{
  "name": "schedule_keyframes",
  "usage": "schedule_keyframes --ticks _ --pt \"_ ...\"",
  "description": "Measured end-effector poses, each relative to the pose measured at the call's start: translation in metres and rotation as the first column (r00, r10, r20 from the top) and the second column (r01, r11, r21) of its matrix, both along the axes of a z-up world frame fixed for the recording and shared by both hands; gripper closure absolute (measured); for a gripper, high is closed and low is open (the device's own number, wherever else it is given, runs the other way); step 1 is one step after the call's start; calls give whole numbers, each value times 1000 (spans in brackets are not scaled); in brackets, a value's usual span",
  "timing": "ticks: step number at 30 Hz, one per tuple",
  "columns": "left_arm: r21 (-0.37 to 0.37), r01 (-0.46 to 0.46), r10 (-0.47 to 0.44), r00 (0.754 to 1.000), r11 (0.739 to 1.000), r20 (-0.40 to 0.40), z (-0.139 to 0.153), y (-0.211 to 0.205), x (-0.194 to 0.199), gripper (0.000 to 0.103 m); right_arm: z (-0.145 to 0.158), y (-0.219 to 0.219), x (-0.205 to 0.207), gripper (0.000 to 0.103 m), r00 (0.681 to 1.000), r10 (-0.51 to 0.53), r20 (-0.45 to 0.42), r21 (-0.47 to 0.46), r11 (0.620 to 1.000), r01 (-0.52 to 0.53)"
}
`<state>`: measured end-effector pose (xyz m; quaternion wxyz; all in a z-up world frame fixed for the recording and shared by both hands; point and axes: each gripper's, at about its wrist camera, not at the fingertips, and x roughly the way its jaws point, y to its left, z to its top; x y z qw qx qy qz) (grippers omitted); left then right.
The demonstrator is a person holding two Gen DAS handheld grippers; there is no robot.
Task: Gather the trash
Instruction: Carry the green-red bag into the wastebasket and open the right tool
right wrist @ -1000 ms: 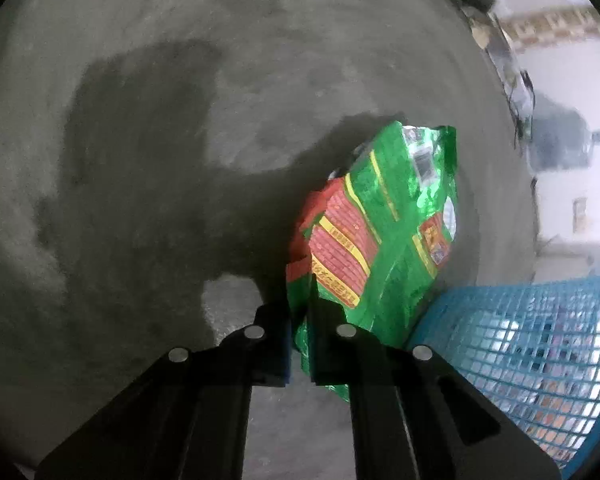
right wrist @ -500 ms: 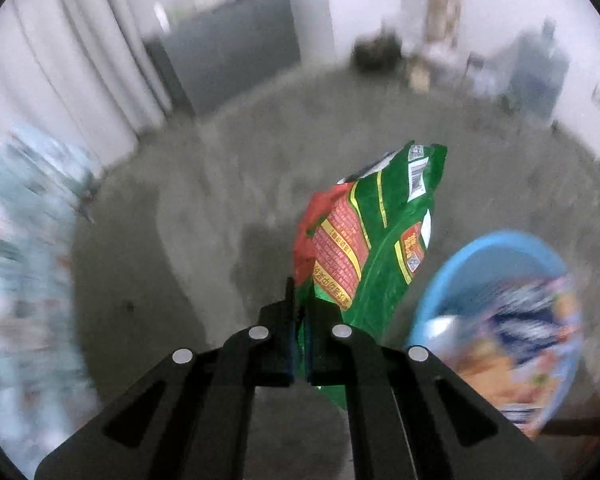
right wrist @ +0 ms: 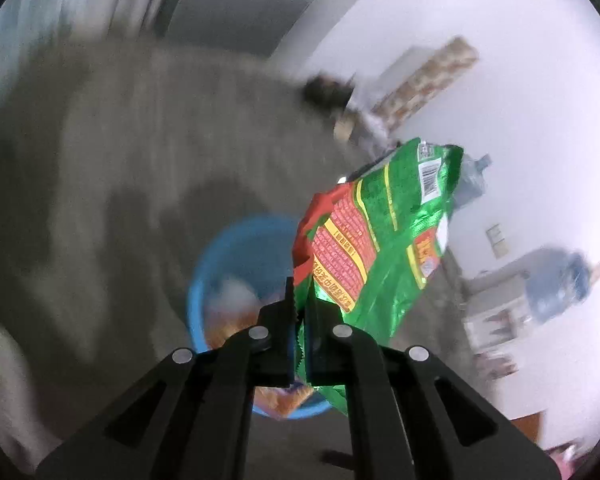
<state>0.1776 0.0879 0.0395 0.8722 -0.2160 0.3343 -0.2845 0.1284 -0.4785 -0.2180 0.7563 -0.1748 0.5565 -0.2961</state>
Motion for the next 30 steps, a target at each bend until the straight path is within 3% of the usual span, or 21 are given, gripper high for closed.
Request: schedule_keyframes --ticks 2,4,5,7,9,11,14,15,17,18,20,22,23,27,30 --pt "-2 -13 13 1000 1000 9 3 5 -2 30 -37 -12 3 99 995 -58 -75 80 995 64" --pt "3 -26 26 999 1000 19 7 8 -3 30 -53 -23 2 92 989 -126 -79 139 981 136" --pt "5 -29 29 999 1000 23 8 9 -2 30 -54 -30 0 89 983 -173 -65 183 966 182" --pt "10 -35 35 999 999 29 9 9 -1 30 -49 -39 -6 64 972 -235 -28 275 933 233" --pt "13 -36 35 999 999 22 6 7 1 30 -33 -45 -18 54 959 -283 35 371 894 250" --pt "11 -31 31 1000 999 4 1 2 6 30 -12 -50 -29 52 944 -314 100 465 854 235" --pt "10 -18 18 1000 1000 -19 -6 -6 11 30 24 -61 -61 51 890 -383 246 632 760 152" --pt "11 -11 11 1000 1000 -23 -7 -10 12 30 37 -72 -72 51 852 -431 296 665 733 140" --pt "18 -3 3 1000 1000 -23 -9 -14 13 30 45 -98 -81 51 789 -525 318 648 728 223" --pt "23 2 -2 1000 1000 -20 -9 -17 13 30 38 -116 -82 51 756 -585 294 632 712 306" --pt "33 9 -8 1000 999 -17 -11 -22 12 30 15 -138 -82 56 731 -640 237 643 667 376" --pt "43 9 -8 1000 999 -24 -12 -25 13 30 -30 -163 -73 67 727 -684 58 647 580 494" --pt "46 8 -7 1000 999 -28 -13 -26 13 30 -61 -173 -69 70 710 -702 -52 632 527 567" --pt "77 -4 7 999 997 -37 -14 -28 17 30 -133 -197 -61 72 631 -726 -273 652 343 676" --pt "106 -12 16 999 994 -40 -14 -30 19 30 -162 -205 -50 72 601 -712 -363 629 288 722"
